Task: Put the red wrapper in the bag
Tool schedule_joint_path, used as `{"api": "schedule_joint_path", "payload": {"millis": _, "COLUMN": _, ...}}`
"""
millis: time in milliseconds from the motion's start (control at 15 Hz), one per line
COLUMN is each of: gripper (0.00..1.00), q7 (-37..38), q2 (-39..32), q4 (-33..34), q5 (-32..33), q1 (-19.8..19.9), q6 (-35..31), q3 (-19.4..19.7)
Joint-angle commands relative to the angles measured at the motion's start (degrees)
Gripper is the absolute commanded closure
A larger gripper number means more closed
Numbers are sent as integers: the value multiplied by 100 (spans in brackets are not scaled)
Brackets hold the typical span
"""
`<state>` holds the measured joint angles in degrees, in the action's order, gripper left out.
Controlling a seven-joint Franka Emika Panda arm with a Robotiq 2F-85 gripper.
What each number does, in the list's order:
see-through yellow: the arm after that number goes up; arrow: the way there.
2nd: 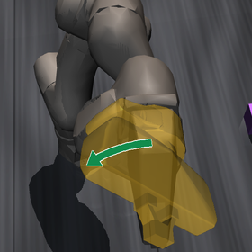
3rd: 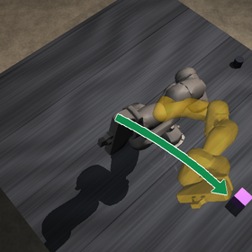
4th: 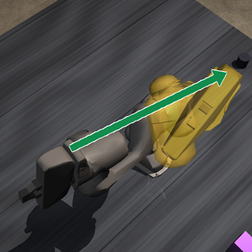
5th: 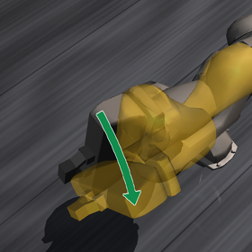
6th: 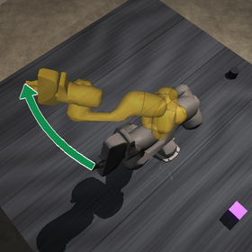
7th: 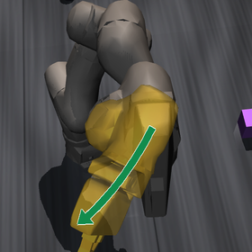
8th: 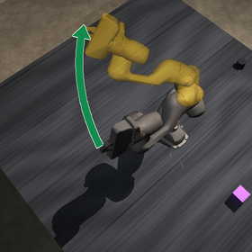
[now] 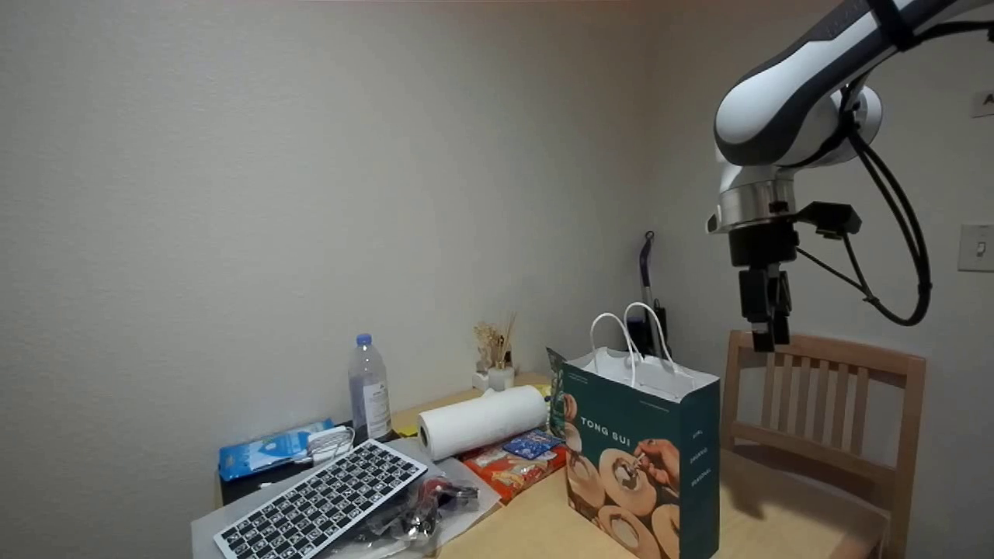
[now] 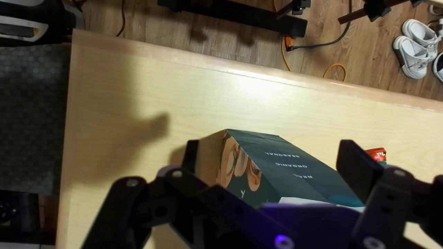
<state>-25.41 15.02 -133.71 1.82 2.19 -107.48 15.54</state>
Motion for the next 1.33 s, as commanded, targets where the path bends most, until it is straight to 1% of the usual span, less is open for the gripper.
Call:
{"api": "schedule_joint_path", "payload": {"millis": 0, "gripper": 0, "q7": 106, "q2": -579, "q4": 237, "q5": -388, "q1": -209, "q6": -44, "q3": -480}}
{"api": "schedule_joint_path", "payload": {"millis": 133, "gripper": 0, "q7": 21, "q2": -986, "q4": 426, "q5": -516, "q1": -429, "q6": 26, "q3": -834}}
{"api": "schedule_joint_path", "payload": {"millis": 267, "gripper": 0, "q7": -58, "q2": -1462, "q4": 693, "q5": -485, "q1": -677, "q6": 153, "q3": -1258}}
{"api": "schedule_joint_path", "payload": {"millis": 400, "gripper": 0, "q7": 31, "q2": -1975, "q4": 959, "q5": -209, "q1": -911, "q6": -55, "q3": -1706}}
{"api": "schedule_joint_path", "payload": {"millis": 467, "gripper": 0, "q7": 136, "q2": -2243, "q4": 1121, "q5": -133, "q1": -1011, "q6": -261, "q3": -1899}}
{"api": "schedule_joint_path", "payload": {"millis": 533, "gripper": 0, "q7": 317, "q2": -2544, "q4": 1346, "q5": -96, "q1": -1098, "q6": -470, "q3": -2060}}
{"api": "schedule_joint_path", "payload": {"millis": 600, "gripper": 0, "q7": 540, "q2": -2857, "q4": 1620, "q5": -230, "q1": -1160, "q6": -674, "q3": -2190}}
{"api": "schedule_joint_path", "payload": {"millis": 667, "gripper": 0, "q7": 321, "q2": -2259, "q4": 1135, "q5": -241, "q1": -1005, "q6": -434, "q3": -2136}}
{"api": "schedule_joint_path", "payload": {"millis": 733, "gripper": 0, "q7": 466, "q2": -2510, "q4": 1343, "q5": -236, "q1": -1085, "q6": -548, "q3": -2254}}
{"api": "schedule_joint_path", "payload": {"millis": 867, "gripper": 0, "q7": 569, "q2": -2831, "q4": 1616, "q5": -227, "q1": -1149, "q6": -576, "q3": -2333}}
{"api": "schedule_joint_path", "payload": {"millis": 1067, "gripper": 0, "q7": 1107, "q2": -2330, "q4": 1087, "q5": -145, "q1": -1185, "q6": -1365, "q3": -2306}}
{"api": "schedule_joint_path", "payload": {"millis": 1267, "gripper": 0, "q7": 1952, "q2": -1565, "q4": 480, "q5": 212, "q1": -1363, "q6": -1895, "q3": -2376}}
